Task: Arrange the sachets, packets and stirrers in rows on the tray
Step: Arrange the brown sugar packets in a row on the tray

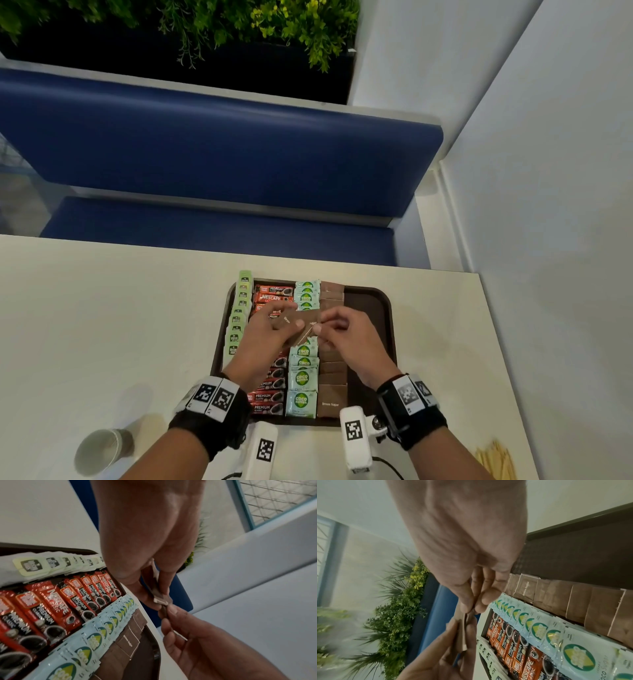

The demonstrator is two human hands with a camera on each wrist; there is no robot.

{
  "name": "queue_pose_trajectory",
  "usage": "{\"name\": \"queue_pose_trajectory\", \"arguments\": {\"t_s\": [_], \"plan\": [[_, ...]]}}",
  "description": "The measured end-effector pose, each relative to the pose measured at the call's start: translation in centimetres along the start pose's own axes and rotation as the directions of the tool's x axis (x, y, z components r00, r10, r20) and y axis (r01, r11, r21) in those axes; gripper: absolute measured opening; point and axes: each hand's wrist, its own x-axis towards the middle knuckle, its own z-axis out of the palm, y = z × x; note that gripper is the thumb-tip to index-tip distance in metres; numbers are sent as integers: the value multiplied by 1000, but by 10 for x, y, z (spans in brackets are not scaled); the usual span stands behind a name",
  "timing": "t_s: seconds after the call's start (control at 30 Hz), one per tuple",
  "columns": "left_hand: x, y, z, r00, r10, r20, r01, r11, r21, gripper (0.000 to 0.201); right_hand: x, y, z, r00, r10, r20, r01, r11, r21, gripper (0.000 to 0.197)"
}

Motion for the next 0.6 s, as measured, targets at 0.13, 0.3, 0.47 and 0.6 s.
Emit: {"name": "queue_pose_trajectory", "arguments": {"t_s": [0.13, 0.3, 0.47, 0.6], "plan": [[-2, 1, -1, 1000, 20, -21, -17, 988, 154, 39, -1, 0, -11, 999, 2, -42, 0, 999, 47, 11], [-2, 0, -2, 997, 71, -34, -56, 945, 321, 32, 2, 4, -26, 998, -45, 31, 50, 980, -191, 4], [-6, -4, -14, 994, 71, -78, -48, 965, 258, 26, 28, 24, -46, 967, -63, -247, 21, 985, -171, 5], [-9, -8, -26, 996, 35, -79, -17, 975, 221, 25, 52, 70, -50, 974, 45, -224, -113, 947, -302, 7]]}}
